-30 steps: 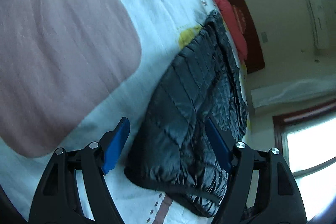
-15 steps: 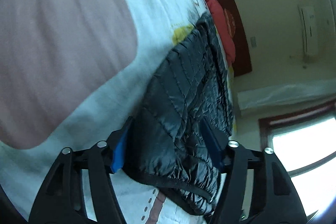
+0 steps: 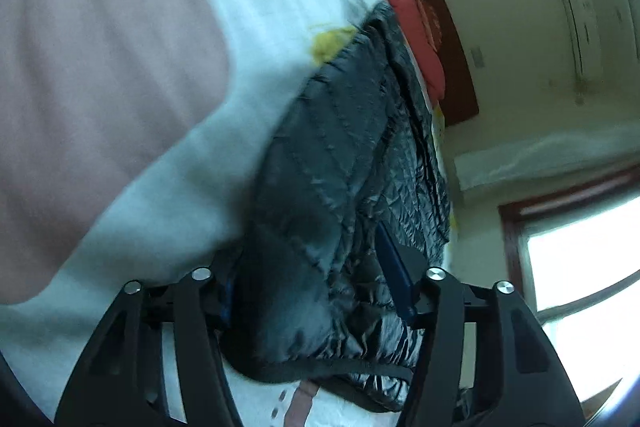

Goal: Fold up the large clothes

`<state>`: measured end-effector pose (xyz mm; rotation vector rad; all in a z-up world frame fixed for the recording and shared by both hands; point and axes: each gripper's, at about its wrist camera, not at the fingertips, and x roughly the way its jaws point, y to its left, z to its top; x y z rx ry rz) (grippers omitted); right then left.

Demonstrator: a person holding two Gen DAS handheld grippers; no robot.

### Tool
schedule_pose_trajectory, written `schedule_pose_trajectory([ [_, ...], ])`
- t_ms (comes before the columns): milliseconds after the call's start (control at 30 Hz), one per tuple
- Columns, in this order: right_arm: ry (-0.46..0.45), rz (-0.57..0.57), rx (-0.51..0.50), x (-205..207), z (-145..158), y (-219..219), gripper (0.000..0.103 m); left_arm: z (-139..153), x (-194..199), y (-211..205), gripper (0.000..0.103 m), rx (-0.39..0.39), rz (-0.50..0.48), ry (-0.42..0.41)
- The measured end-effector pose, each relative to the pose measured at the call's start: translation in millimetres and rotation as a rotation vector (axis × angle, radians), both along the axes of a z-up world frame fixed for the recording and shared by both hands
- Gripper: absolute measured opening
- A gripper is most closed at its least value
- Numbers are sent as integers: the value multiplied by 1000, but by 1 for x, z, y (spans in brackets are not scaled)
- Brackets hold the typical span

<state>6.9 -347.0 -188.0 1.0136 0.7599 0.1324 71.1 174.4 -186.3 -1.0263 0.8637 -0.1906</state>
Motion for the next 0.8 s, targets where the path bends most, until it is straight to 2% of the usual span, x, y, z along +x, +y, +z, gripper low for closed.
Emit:
schedule_pose_trajectory([
  [67, 11, 23, -39, 5, 1, 5, 59, 7, 3, -11, 59, 62, -55, -12],
  [100, 15, 38, -61, 5, 2, 7, 56, 8, 4, -12, 55, 75, -63, -18],
  [133, 28, 57, -89, 6, 3, 9, 43, 7, 2, -11, 42, 85, -65, -18],
  [167, 42, 65, -96, 5, 2, 9, 37, 4, 0, -8, 35, 82, -58, -8],
  [200, 43, 65, -79, 4, 0, 7, 29, 1, -1, -5, 23, 73, -49, 0],
  [233, 42, 63, -54, 3, -3, 5, 23, -3, -3, 0, 19, 44, -36, 11],
  [333, 13, 61, 2, 0, -2, 2, 17, -4, -8, 7, 13, -16, -26, 0],
  [467, -67, 76, 32, -2, 18, 3, 15, 23, -13, 11, 10, -34, -39, -96],
  [667, -205, 91, 64, -10, 67, 5, 14, 74, -24, 12, 9, -82, -70, -232],
  [800, -325, 98, 68, -25, 114, 2, 14, 113, -37, 13, 8, -115, -79, -322],
])
